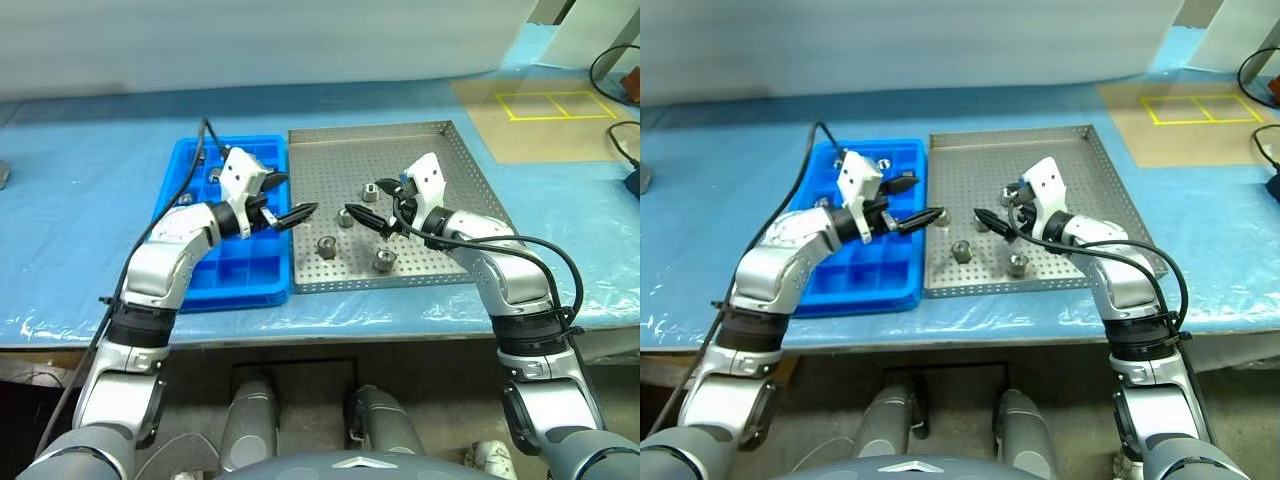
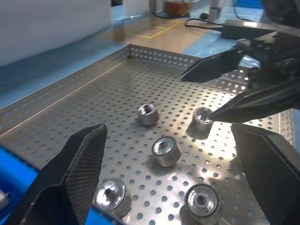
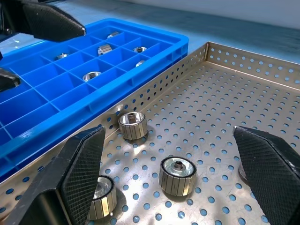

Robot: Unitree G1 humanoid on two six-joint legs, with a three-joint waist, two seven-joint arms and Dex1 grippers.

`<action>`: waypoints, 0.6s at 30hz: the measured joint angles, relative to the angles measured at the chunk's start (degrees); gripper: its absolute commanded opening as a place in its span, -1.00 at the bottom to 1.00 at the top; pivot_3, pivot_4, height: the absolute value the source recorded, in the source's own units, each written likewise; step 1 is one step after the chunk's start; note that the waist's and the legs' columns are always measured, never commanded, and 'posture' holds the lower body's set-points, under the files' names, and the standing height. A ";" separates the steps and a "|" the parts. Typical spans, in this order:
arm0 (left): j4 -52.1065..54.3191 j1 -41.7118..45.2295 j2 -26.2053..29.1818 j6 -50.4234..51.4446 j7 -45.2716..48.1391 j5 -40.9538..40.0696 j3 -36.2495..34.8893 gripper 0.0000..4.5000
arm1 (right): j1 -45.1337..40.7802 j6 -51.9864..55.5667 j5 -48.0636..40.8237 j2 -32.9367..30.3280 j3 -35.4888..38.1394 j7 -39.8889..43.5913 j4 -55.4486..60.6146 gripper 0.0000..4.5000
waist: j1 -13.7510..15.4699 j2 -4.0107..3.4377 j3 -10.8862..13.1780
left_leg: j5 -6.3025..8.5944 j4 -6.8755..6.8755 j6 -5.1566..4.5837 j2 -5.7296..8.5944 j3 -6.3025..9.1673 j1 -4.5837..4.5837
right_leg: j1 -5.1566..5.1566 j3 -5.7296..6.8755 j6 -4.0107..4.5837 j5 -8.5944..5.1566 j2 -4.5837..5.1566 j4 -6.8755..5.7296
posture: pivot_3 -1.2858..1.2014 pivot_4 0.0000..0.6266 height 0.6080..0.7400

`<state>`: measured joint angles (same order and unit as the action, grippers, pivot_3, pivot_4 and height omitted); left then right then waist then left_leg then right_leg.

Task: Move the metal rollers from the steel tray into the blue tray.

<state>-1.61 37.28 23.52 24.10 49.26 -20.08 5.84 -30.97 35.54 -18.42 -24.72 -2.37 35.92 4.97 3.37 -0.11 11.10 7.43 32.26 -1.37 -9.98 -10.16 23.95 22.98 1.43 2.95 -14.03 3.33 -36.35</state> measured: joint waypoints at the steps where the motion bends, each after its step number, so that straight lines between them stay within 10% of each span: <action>1: -0.98 1.66 0.01 -0.66 1.69 0.55 1.37 0.98 | -0.20 -0.01 0.00 -0.01 0.01 0.02 -0.09 1.00 | 0.09 0.00 0.00 | 0.00 0.00 0.00 0.00 0.00 0.00 | 0.01 -0.01 0.00 0.00 0.01 0.00 | -0.06 -0.52 1.00; 18: -28.48 18.27 -1.81 -15.67 22.42 20.71 21.83 0.98 | 3.68 0.21 0.01 -0.43 2.44 -4.92 3.49 1.00 | -0.79 -0.01 -0.01 | -0.01 -0.01 -0.01 0.03 -0.03 0.01 | 0.03 -0.02 0.00 0.00 0.02 0.02 | -0.17 -0.52 1.00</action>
<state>-30.09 55.54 21.70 8.42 71.68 0.64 27.66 -27.29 35.75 -18.40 -25.15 0.07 31.00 8.46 2.58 -0.12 11.09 7.43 32.25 -1.37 -9.95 -10.19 23.96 23.01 1.41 2.95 -14.03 3.34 -36.34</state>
